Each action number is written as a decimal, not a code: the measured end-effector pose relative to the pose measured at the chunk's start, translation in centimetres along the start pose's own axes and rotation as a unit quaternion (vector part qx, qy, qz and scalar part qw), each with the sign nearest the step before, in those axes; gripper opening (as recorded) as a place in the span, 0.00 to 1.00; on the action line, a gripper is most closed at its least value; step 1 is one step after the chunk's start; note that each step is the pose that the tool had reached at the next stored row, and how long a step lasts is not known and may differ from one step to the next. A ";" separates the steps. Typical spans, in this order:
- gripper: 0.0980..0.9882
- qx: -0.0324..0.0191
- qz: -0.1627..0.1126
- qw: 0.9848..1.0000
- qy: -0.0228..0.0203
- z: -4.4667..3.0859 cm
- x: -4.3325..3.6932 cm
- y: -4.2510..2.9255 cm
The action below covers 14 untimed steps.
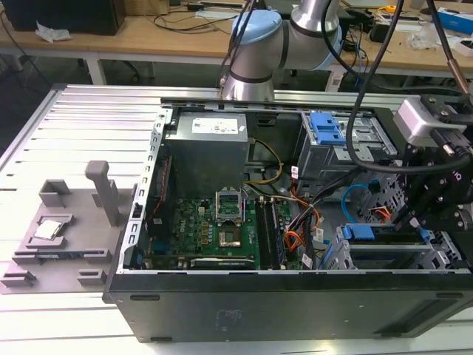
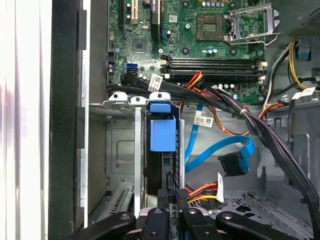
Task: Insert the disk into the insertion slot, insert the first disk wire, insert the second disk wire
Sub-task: 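Insert the first disk wire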
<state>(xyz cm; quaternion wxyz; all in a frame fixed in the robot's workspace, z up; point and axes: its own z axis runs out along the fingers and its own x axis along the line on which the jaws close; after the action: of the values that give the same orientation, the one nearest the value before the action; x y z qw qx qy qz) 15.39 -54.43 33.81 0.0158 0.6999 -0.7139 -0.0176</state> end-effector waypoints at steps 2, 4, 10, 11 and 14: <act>0.08 0.000 0.000 1.000 0.000 0.06 0.00 0.00; 0.08 0.000 0.000 1.000 0.000 0.08 0.00 0.00; 0.17 0.000 0.000 1.000 0.000 0.13 0.00 -0.01; 0.17 0.000 0.000 1.000 0.000 -0.15 0.00 0.01; 0.17 0.000 0.000 1.000 0.000 -1.63 0.00 0.08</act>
<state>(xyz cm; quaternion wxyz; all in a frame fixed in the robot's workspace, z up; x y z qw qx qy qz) 15.39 -54.43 35.44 0.0158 0.6999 -0.7139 -0.0176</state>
